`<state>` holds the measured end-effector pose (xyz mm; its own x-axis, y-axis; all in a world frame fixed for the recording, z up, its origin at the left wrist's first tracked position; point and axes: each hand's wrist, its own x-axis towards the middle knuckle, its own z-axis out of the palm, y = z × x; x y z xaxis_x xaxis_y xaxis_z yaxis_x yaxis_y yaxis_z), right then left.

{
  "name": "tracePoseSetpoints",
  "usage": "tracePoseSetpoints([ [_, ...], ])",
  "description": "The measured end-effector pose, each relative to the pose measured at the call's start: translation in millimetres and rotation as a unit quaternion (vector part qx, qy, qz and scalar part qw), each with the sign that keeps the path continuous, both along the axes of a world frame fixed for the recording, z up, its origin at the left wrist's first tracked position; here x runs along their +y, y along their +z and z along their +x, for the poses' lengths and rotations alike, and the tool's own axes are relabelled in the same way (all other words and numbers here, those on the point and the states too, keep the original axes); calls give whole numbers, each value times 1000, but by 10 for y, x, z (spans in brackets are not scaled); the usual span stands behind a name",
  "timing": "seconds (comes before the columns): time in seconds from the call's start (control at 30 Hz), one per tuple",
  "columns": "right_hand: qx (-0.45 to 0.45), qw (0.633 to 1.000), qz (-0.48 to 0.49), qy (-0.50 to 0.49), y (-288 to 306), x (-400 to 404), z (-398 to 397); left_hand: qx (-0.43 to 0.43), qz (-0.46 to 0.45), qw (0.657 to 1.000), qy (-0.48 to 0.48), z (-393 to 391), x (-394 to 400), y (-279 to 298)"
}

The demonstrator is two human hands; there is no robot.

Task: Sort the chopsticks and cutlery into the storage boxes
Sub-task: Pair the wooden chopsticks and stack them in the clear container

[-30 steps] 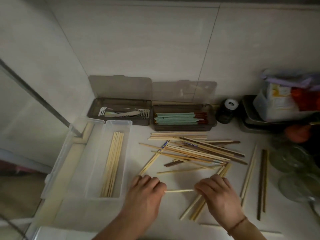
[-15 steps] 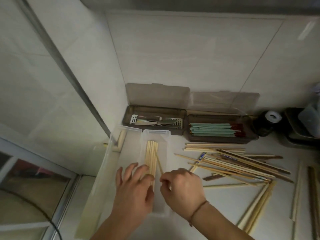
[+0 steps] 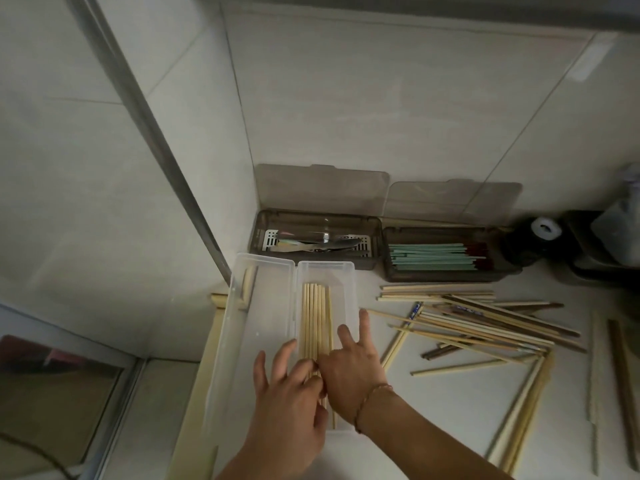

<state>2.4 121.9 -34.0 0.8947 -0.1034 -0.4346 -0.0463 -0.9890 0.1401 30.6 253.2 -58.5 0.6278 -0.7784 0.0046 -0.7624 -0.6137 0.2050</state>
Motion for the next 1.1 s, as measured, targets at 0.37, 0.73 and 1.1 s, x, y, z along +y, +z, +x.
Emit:
tracePoseSetpoints([
  [0.37, -218, 966, 136, 23, -32, -258, -354, -21, -104, 994, -28, -88, -65, 135],
  [0.73, -368, 881, 73, -288, -452, -1518, -2650, 72, -180, 925, -327, -817, -902, 168],
  [1.1, -280, 934, 33, -220, -712, -1854, -3371, 147, -52, 926, -344, -1352, -1440, -120],
])
